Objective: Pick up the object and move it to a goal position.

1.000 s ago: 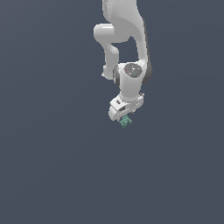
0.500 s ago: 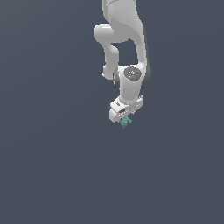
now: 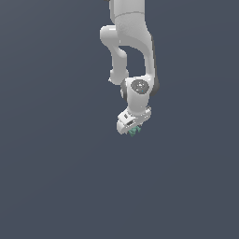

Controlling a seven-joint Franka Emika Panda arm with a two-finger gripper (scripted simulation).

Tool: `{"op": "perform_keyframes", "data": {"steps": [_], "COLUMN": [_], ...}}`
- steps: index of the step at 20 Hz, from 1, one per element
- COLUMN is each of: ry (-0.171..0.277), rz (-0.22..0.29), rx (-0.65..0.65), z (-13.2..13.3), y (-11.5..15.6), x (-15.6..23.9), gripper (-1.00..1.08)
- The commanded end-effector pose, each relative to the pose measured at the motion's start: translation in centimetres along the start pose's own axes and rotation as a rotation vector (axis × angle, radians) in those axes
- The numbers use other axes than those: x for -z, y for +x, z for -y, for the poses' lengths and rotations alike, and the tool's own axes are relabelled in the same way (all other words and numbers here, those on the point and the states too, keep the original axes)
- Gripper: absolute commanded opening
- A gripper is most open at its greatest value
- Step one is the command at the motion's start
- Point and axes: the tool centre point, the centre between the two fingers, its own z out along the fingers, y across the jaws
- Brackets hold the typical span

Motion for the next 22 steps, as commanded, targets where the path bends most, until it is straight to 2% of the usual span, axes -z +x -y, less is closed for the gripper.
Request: {"op": "perform_keyframes", "data": {"steps": [1,14,22], "ry": [-0.001,-0.001,-0.001], "rz": [-0.001,-0.002,-0.002], "rx": [0.0,-0.001,-0.001], "z": [0.0,-0.3,-2.9], "y": [0.0,0.1,1.3], "x": [-0.1,0.0,0.8], "gripper": [-1.0,-1.0,-1.0]}}
